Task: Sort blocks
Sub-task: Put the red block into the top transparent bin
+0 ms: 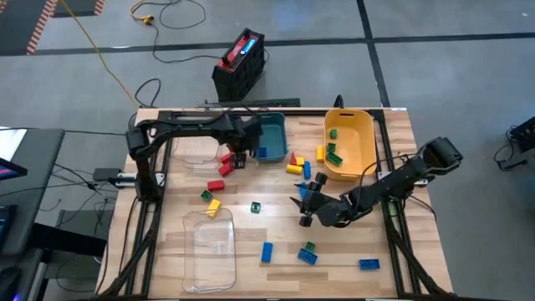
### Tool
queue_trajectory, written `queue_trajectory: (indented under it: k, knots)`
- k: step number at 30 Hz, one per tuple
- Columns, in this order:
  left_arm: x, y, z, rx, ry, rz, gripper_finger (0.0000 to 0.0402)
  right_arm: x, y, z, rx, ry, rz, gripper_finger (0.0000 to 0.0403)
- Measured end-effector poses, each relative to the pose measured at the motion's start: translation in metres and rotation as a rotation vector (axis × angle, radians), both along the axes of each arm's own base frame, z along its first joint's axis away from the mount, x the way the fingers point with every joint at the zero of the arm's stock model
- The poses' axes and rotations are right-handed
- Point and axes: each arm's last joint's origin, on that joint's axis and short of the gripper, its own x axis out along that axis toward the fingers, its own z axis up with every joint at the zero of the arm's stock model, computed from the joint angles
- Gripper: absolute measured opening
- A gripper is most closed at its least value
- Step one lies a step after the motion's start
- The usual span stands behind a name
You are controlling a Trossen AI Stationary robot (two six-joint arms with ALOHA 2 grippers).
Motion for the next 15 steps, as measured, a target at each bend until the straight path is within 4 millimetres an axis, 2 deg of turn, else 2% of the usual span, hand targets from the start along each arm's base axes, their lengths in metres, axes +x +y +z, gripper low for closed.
queue_trajectory:
  k: [5,15]
  knots:
    - [0.004,0.003,-0.018,0.005,0.059,-0.006,0.0259,0.0,-0.001,-0.001,-0.001,0.007,0.001,0.0221]
    - [0.006,0.005,-0.037,-0.017,0.11,-0.016,0.0259,0.0,0.0,0.0,0.001,0.003,0.002,0.0221]
